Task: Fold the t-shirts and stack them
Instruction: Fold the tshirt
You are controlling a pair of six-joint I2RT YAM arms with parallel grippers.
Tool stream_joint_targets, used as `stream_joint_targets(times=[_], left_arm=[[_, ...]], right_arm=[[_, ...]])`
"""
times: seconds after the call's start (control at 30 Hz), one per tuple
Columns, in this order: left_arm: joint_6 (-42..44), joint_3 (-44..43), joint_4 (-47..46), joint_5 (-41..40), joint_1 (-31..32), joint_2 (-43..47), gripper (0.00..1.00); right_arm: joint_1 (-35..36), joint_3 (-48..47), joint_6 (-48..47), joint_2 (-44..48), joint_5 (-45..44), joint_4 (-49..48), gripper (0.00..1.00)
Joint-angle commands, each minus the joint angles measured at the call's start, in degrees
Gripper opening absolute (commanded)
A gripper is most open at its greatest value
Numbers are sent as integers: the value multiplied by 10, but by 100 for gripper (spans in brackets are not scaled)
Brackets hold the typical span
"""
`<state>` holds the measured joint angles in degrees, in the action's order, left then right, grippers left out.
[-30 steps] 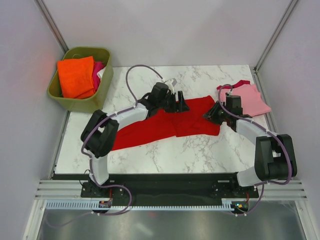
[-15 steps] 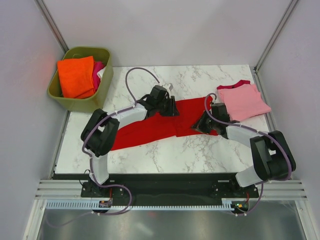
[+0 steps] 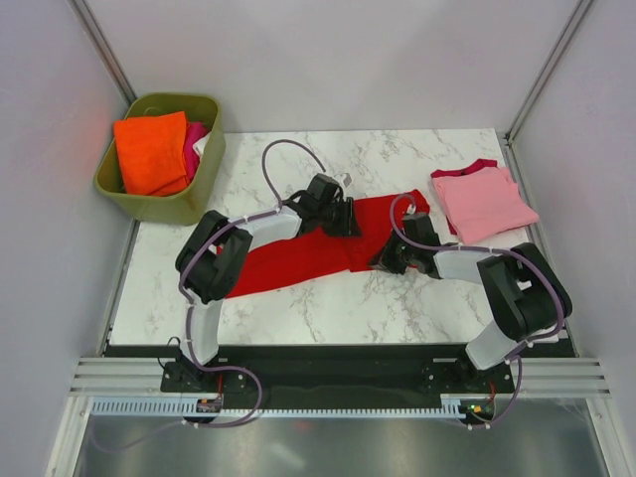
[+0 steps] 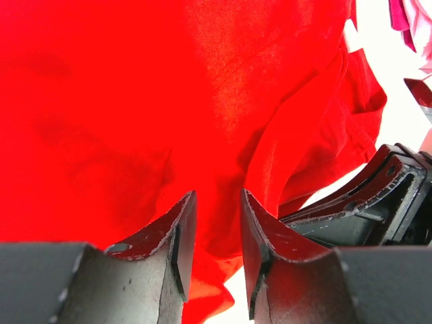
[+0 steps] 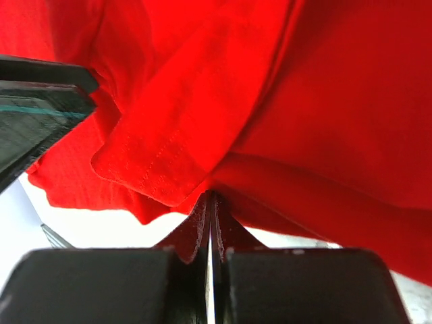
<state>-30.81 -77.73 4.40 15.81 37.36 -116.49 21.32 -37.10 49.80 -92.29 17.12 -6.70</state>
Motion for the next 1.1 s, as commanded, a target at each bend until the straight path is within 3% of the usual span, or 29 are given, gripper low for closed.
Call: stream_joint_targets(times=[0.0, 0.23, 0.43, 0.5, 0.6, 0.63, 0.73, 0.9, 1.07], left_arm=[[-5, -24, -12, 18, 2, -11, 39], [-24, -16, -13, 12, -7, -5, 38], [-75, 61, -76, 5, -48, 66, 45], [-85, 87, -84, 4, -58, 92, 52], [-86, 98, -77, 3, -68, 107, 72], [-82, 101, -77, 4, -67, 115, 74], [-73, 107, -87, 25, -66, 116, 76], [-54, 100, -90, 57, -55, 101, 72], [-54, 85, -87, 38, -31, 87, 66]], right_arm=[[6, -25, 20, -10, -9, -39, 1], [6, -102, 28, -29, -25, -23, 1], [6, -173, 27, -47, -38, -1, 2], [6, -199, 21, -56, -40, 12, 2], [5, -228, 13, -73, -41, 26, 4], [4, -233, 10, -78, -40, 29, 4], [-9, -238, -6, -73, -37, 40, 13], [-70, -193, -70, -10, -38, 65, 39], [-111, -167, -141, 35, -74, 141, 42]])
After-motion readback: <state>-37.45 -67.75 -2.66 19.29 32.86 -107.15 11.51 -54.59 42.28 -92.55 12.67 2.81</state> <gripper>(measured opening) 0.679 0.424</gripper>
